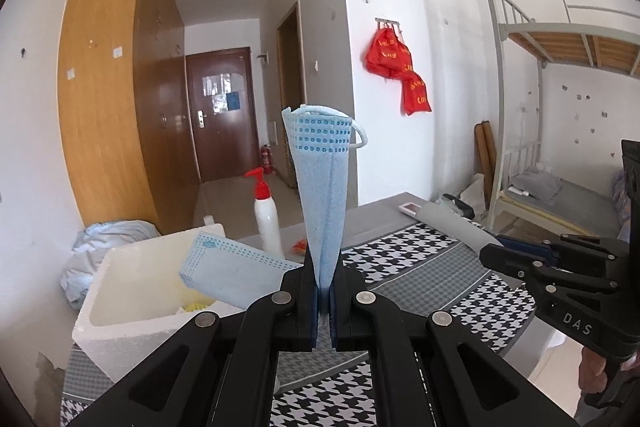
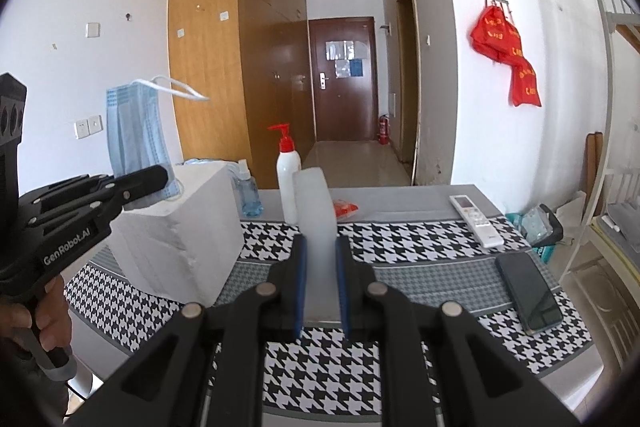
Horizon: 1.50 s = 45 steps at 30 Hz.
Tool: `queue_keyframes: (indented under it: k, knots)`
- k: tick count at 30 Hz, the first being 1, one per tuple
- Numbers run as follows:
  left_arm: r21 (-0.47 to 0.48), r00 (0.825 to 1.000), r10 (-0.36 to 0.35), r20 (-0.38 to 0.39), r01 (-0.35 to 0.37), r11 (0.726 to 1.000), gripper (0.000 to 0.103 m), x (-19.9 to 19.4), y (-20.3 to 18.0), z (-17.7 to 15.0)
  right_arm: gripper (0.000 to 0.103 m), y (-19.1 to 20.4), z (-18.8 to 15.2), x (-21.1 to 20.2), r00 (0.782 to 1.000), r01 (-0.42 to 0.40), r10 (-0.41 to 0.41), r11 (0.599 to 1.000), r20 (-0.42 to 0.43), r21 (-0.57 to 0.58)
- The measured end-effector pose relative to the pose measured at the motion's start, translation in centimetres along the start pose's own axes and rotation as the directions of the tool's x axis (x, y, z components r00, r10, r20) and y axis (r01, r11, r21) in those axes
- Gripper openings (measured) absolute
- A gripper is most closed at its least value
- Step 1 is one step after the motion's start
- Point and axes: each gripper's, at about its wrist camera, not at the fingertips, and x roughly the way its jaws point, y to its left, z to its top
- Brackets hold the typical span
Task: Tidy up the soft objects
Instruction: 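Carry the blue mask and white foam stick toward the white foam box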
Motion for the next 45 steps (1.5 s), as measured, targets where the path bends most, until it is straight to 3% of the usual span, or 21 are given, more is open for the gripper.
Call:
queue_keyframes:
  k: [24,45]
  knots:
    - [-0.035,0.995,0.089,0.035,-0.088,0.996,0.004,-2.0,2.1,0.5,0.017,1.1,1.1,0.5,0.998,-0.053,0.054,0.998,0.024,-0.018]
    - [-0.077,0.978,0.208,0.036,-0.205,0.976,0.003,-4.7,6.5,-0.2,0.017,5.7,2.4,1.9,0.988,-0.146,0.149,0.985,0.031,-0.092]
